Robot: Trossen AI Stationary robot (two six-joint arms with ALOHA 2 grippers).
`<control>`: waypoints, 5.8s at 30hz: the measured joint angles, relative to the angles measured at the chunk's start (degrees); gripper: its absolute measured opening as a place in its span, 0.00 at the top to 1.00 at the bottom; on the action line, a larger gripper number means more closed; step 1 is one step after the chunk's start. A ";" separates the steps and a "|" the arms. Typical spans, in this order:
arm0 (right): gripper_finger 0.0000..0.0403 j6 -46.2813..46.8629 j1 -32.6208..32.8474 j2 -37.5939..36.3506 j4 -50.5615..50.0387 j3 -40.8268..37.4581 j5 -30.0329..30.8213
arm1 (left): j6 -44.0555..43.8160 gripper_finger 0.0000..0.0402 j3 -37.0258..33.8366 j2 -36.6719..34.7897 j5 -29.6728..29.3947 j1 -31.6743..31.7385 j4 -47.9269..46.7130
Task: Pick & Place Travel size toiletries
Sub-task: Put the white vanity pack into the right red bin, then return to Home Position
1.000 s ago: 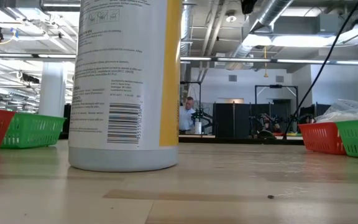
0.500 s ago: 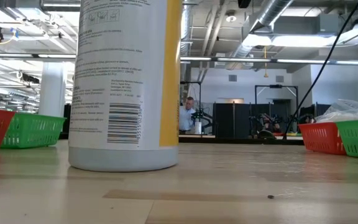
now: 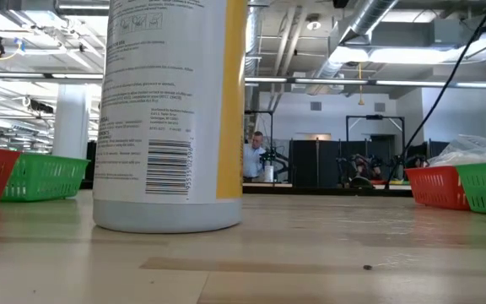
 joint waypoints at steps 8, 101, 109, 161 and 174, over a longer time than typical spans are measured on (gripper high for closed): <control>1.00 6.73 0.46 -8.26 -17.39 0.00 5.20 | 0.02 0.82 0.00 -0.02 0.00 0.32 -0.04; 0.92 67.50 7.80 -20.76 -87.95 -10.88 23.10 | 3.48 0.79 -0.15 -0.04 -0.66 0.51 -1.11; 0.92 55.59 7.71 -20.71 -85.88 -10.86 22.82 | 4.18 0.79 -0.15 -0.04 -1.11 1.04 -0.02; 0.37 48.87 9.67 -20.97 -84.22 -0.52 23.83 | 4.15 0.48 -0.15 -5.23 -1.05 5.47 -20.35; 0.37 49.50 33.03 -27.05 -78.74 -2.73 52.40 | 7.60 0.48 -12.87 -16.29 -10.71 2.72 -13.22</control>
